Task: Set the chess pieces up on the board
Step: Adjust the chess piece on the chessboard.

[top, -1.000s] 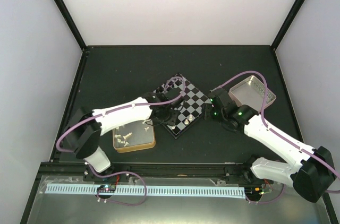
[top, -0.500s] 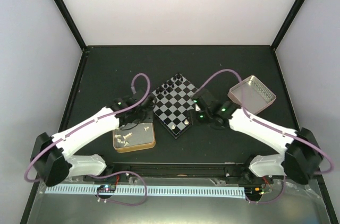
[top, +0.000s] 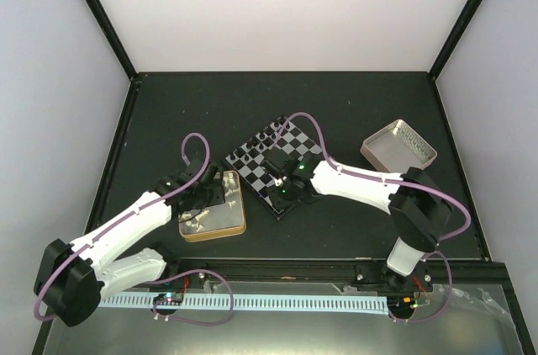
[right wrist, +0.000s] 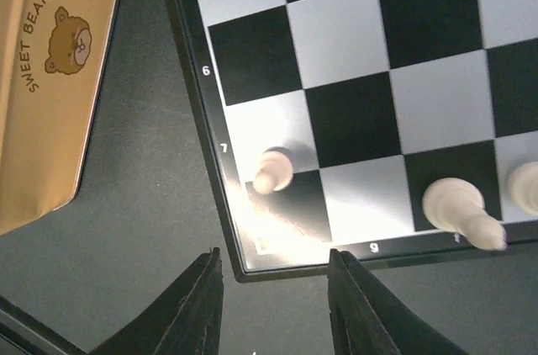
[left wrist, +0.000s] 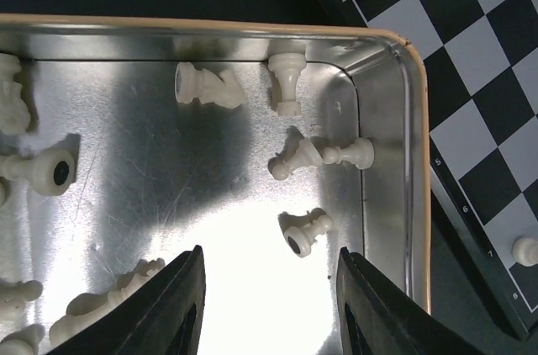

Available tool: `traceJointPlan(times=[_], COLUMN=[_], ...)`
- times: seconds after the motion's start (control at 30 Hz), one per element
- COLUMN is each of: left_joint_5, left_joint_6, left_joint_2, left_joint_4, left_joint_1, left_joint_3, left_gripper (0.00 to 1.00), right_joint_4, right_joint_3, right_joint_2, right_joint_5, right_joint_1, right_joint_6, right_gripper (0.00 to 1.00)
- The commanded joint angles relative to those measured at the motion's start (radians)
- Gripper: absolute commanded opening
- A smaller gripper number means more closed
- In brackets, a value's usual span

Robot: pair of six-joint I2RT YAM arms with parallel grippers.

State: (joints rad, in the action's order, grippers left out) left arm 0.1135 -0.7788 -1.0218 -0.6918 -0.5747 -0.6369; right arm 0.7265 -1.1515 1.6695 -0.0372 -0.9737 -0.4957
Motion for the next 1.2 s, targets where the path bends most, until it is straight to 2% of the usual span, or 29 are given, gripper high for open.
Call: traceJointPlan(times=[0.0, 0.27, 0.5, 0.7, 0.83, 1.17], left_joint_5=[-0.051, -0.11, -0.135, -0.143, -0.152, -0.226], left_joint_6=[-0.004, 0.022, 0.041, 0.054, 0.06, 0.073], left_joint_2=[-0.003, -0.038, -0.046, -0.046, -0.054, -0.129], left_joint_4=[0.079, 0.104, 0.121, 0.125, 0.129, 0.178], left_joint_1=[0.02, 0.052, 0.07, 0.087, 0.094, 0.098], left_joint_3=[0.019, 0.039, 0.05, 0.055, 0.058, 0.064], left_gripper=[0.44, 0.44, 0.44, 0.44, 0.44, 0.45], right_joint_4=[0.069, 0.12, 0.137, 0.15, 0.152, 0.096], right_joint_3=[-0.074, -0.165, -0.233, -0.255, -0.26, -0.239], right_joint_2=[0.059, 0.18, 0.231, 0.253, 0.257, 0.175], right_joint_5=[-0.012, -0.005, 0.027, 0.041, 0.051, 0.043], right_joint_1=[-0.023, -0.032, -0.032, -0.033, -0.032, -0.032], right_joint_6=[0.018, -0.02, -0.047, -0.053, -0.062, -0.08], right_gripper=[0.36, 0.32, 0.21, 0.19, 0.2, 0.35])
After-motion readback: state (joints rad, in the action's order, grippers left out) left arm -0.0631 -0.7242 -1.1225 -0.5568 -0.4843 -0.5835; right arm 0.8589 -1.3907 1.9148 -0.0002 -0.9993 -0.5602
